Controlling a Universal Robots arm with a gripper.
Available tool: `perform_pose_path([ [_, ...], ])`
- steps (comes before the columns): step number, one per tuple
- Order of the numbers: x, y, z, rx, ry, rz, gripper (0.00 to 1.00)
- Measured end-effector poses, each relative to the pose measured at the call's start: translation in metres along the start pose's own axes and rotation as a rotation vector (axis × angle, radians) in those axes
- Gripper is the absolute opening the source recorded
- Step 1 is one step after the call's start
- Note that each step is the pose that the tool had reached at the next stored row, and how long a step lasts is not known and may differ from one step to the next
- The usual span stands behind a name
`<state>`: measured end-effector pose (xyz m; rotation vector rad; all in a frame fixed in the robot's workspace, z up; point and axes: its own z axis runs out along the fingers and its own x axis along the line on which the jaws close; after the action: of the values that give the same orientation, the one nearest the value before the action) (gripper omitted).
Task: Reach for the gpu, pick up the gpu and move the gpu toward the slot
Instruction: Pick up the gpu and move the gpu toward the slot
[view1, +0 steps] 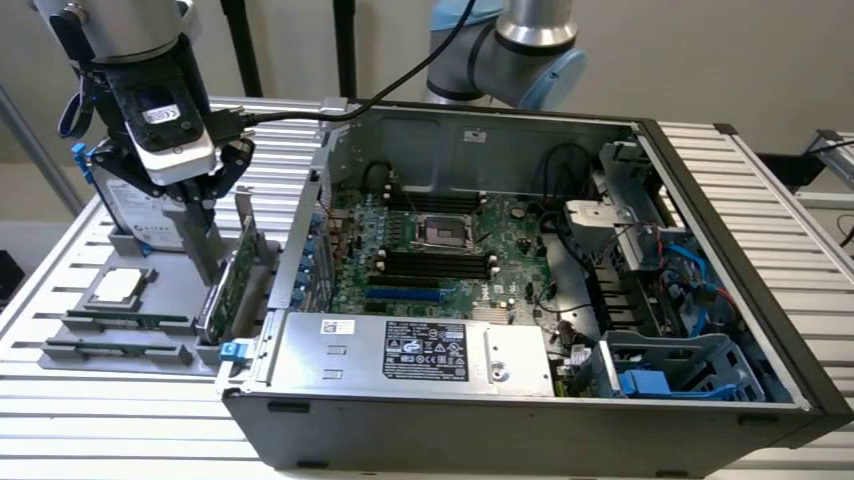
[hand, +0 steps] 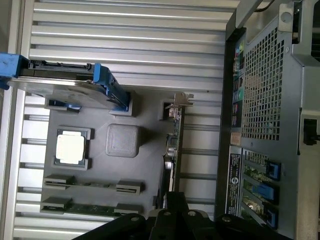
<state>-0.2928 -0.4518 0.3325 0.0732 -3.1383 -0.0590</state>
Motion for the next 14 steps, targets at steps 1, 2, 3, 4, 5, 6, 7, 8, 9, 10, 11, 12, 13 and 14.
perform_pose_path([
  [1, 0.0000, 0.0000, 0.0000, 0.0000, 0.0000, 0.000, 0.11],
  [2, 0.0000, 0.0000, 0.0000, 0.0000, 0.0000, 0.000, 0.11],
  [3, 0.0000, 0.0000, 0.0000, 0.0000, 0.0000, 0.000, 0.11],
  [4, 0.0000, 0.0000, 0.0000, 0.0000, 0.0000, 0.000, 0.18],
  [5, 0.0000, 0.0000, 0.0000, 0.0000, 0.0000, 0.000, 0.18],
  [6, 0.0000, 0.0000, 0.0000, 0.0000, 0.0000, 0.000, 0.24],
  [7, 0.0000, 0.0000, 0.0000, 0.0005, 0.0001, 0.000, 0.24],
  [8, -0.0001, 0.0000, 0.0003, 0.0013, -0.0002, 0.000, 0.30],
  [9, -0.0001, 0.0000, 0.0004, 0.0022, 0.0001, 0.000, 0.36],
  [10, -0.0001, 0.0000, 0.0008, 0.0028, 0.0004, 0.000, 0.36],
  [11, 0.0000, 0.0000, 0.0018, 0.0029, 0.0005, 0.000, 0.36],
  [12, 0.0000, -0.0001, 0.0036, 0.0030, 0.0007, 0.000, 0.42],
  [13, 0.0000, -0.0002, 0.0053, 0.0029, 0.0007, 0.000, 0.42],
  [14, 0.0000, -0.0002, 0.0072, 0.0028, 0.0006, 0.002, 0.42],
])
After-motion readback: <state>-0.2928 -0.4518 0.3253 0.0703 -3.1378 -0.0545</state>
